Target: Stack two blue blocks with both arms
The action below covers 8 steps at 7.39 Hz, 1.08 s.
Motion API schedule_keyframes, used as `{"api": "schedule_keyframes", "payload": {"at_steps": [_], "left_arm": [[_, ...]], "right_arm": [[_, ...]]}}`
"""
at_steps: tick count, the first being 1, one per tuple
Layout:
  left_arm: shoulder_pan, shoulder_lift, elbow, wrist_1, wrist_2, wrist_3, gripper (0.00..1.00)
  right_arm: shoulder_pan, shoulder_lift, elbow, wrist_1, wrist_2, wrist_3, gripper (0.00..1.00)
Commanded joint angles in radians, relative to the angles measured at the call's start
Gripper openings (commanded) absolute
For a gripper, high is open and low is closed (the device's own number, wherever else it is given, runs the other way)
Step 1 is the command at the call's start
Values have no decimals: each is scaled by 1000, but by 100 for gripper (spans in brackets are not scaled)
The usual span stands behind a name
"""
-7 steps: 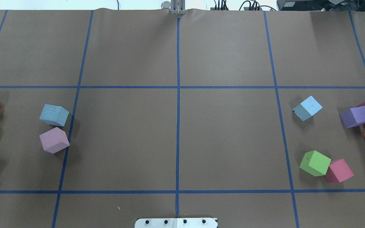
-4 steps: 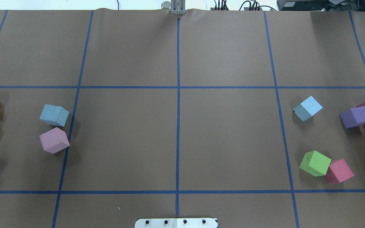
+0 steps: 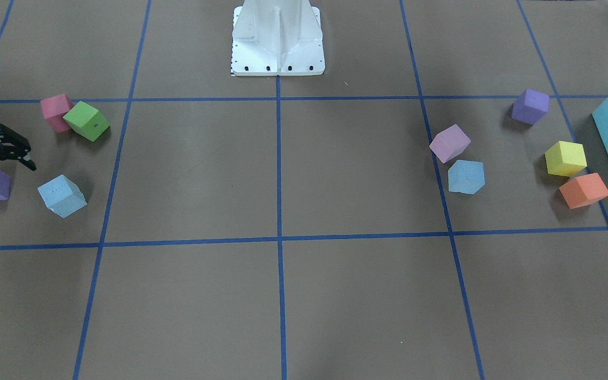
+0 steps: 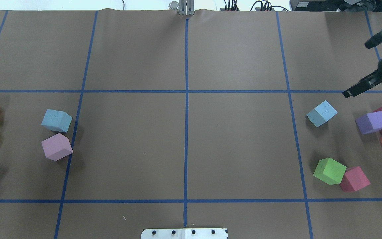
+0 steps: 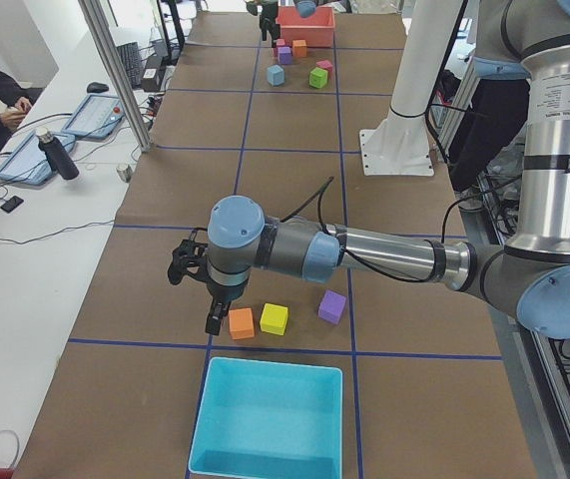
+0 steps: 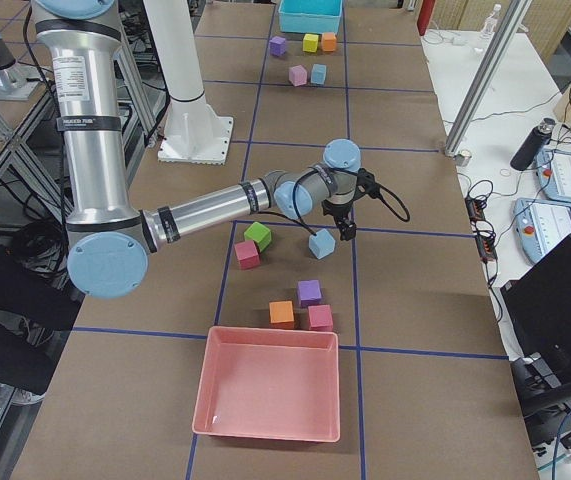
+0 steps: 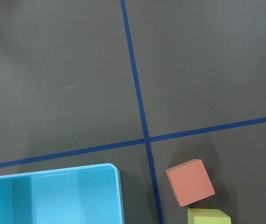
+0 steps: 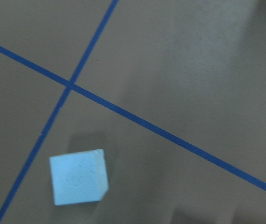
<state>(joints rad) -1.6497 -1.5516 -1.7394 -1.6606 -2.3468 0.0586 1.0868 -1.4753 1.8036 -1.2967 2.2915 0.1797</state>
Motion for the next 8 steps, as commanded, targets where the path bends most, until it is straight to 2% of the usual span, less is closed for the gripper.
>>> {"api": "schedule_keyframes", "payload": {"at_steps": [1,8], "left_arm": [[1,2,1,1,0,0,98],[1,2,15,-2,0,3,98]], "right_arm": [[-100,10,-12,10,-111,30,100],[-154,32,-116,10,-132,32,100]]}}
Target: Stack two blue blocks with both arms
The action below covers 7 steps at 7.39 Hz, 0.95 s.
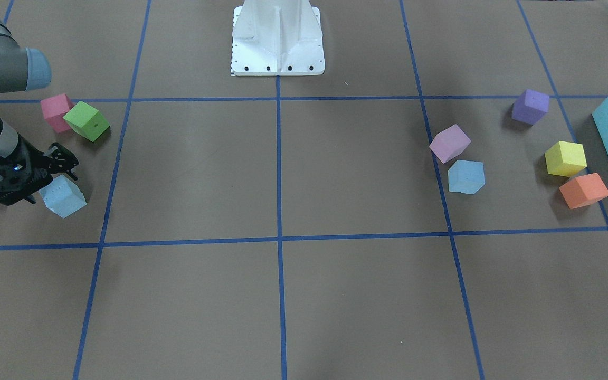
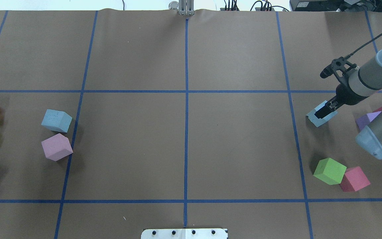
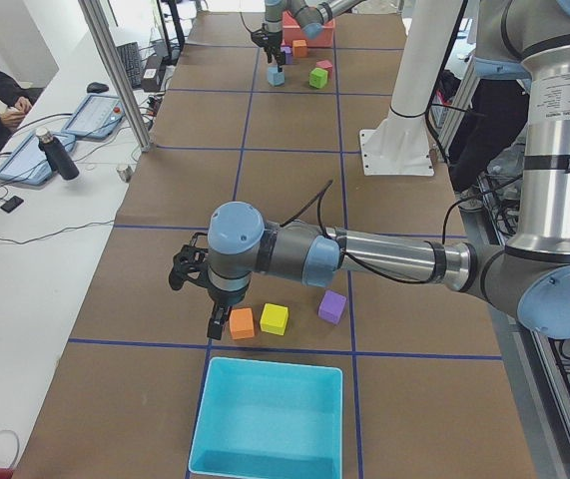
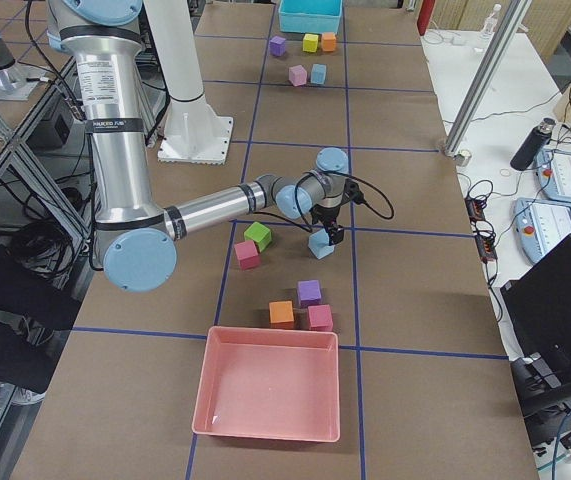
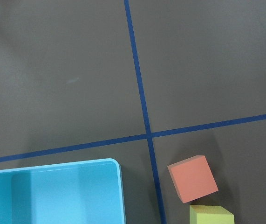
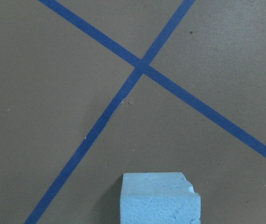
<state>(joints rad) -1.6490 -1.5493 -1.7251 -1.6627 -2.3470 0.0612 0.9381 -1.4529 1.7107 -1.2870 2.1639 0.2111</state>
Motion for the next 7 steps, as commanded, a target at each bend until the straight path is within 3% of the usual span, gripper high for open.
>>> {"api": "schedule_keyframes", "payload": {"at_steps": [1,4,5,6,7], "left_arm": [[0,0,1,0,0,0,98],[0,0,-1,0,0,0,98],[0,0,1,0,0,0,98],[0,2,1,0,0,0,98],[0,2,-1,0,0,0,98]], "right_arm": [[-16,19,-51,0,-6,2,100],[-42,25,-74,0,-6,7,100],[-47,25,-74,0,-6,7,77],[-45,26,-74,0,-6,5,38],[-44,26,-68,0,-3,7,7]]}}
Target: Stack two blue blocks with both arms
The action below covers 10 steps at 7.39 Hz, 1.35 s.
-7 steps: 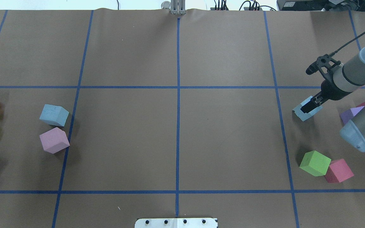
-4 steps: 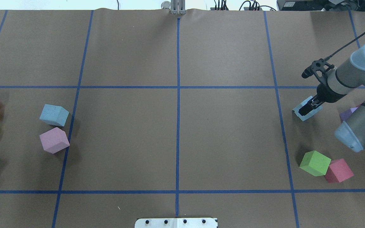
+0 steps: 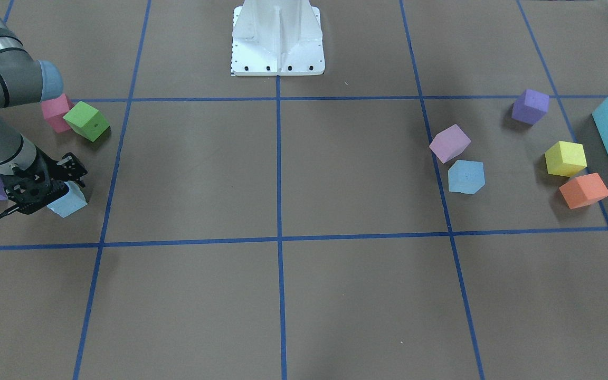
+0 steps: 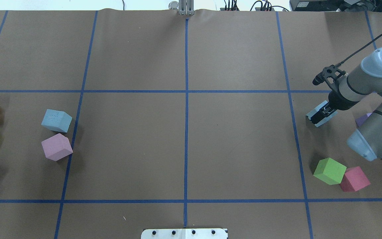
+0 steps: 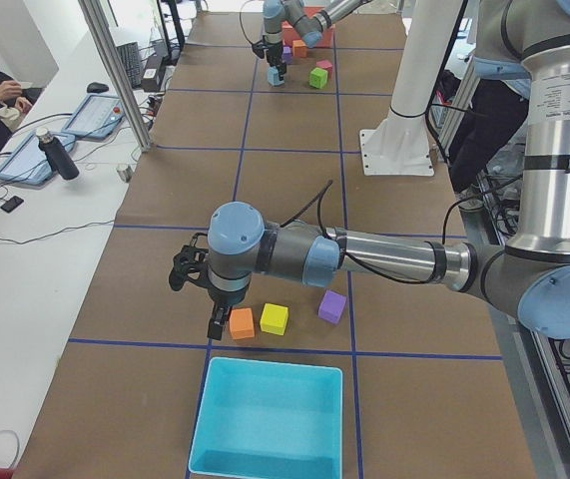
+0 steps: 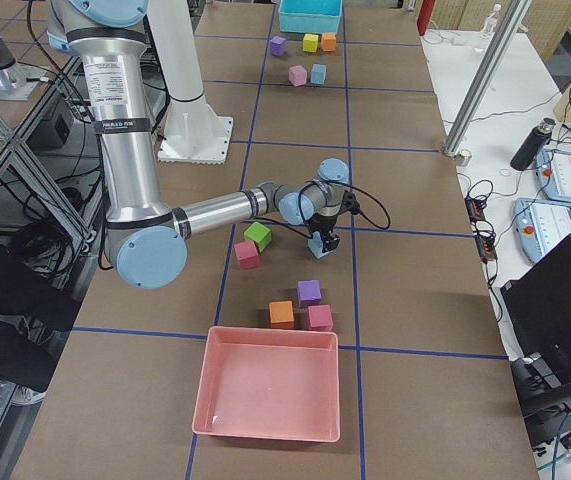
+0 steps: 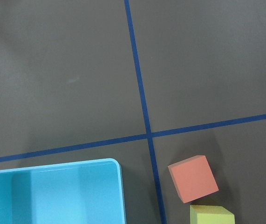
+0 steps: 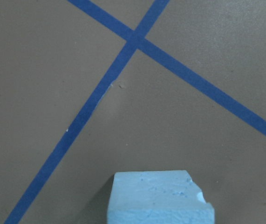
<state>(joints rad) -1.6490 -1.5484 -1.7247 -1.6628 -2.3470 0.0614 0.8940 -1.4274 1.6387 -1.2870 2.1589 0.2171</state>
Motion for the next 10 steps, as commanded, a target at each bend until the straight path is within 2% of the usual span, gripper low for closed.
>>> {"api": "schedule_keyframes", "payload": {"at_steps": [1,2,3,4,5,6,7,8,9,10], "left_arm": [[0,1,-1,0,-2,0,98],[0,1,-1,0,-2,0,98],[0,1,-1,0,-2,-2,98],[0,1,-1,0,-2,0,98],[0,-1,-1,0,-2,-2,98],[0,-1,-1,0,-2,-2,98],[0,1,-1,0,-2,-2,98],[0,1,-1,0,-2,-2,98],[0,-1,-1,0,-2,-2,98],[0,-1,-1,0,-2,-2,98]], "right_arm": [[6,-1,21,-2,12,1,0],[12,1,70,-14,13,11,0],[10,2,113,-15,13,122,0],[-9,75,128,-17,12,310,0],[-103,155,127,-17,-11,513,0],[-188,239,119,-20,-96,682,0],[-246,340,116,-110,-161,780,0],[-286,446,113,-249,-210,827,0],[-315,500,109,-314,-231,864,0],[-322,552,63,-327,-232,890,0]]}}
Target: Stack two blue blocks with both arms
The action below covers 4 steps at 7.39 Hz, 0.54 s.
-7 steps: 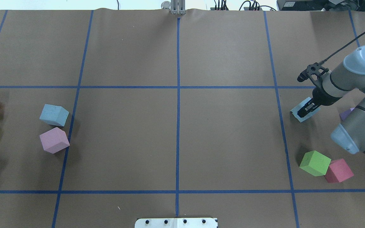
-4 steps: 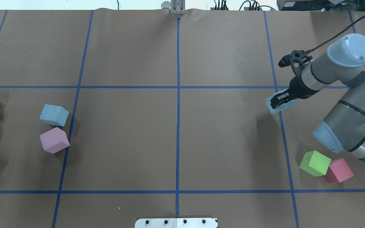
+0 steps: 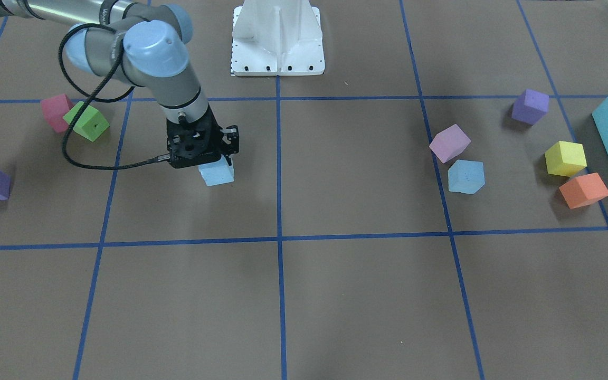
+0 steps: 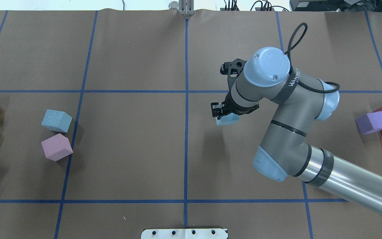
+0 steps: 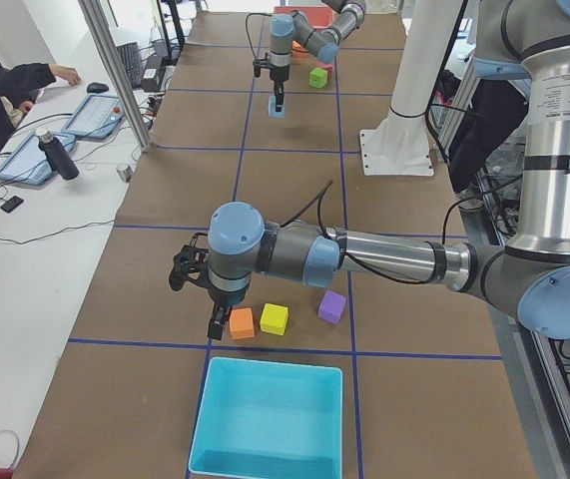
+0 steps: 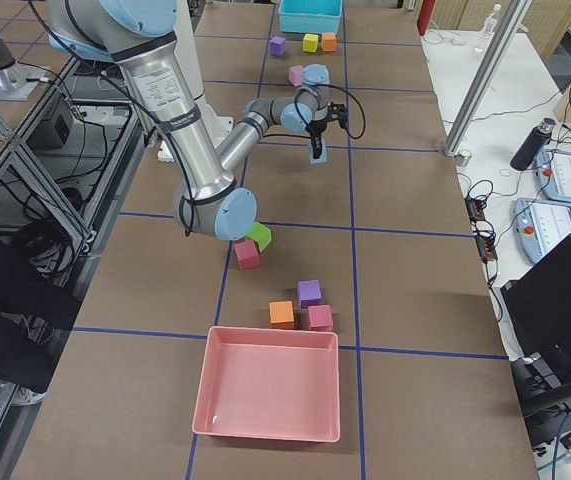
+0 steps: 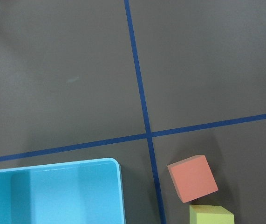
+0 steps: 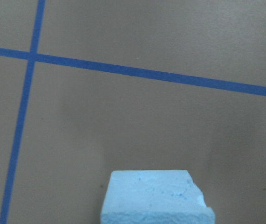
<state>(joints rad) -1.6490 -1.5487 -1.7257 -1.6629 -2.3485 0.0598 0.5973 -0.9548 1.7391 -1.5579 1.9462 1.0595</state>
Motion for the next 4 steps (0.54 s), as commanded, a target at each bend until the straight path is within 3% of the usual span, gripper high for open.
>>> {"api": "schedule_keyframes", "payload": {"at_steps": [1,2,4], "left_arm": [[0,-1,0,0,0,0,98],[0,1,0,0,-6,0,98],[0,1,2,2,-29,-2,98]], "right_arm": [[-34,152,-134,-74,-24,56,0],[-45,206,-218,-74,-51,56,0],[-68,258,-295,-74,-50,54,0]]}}
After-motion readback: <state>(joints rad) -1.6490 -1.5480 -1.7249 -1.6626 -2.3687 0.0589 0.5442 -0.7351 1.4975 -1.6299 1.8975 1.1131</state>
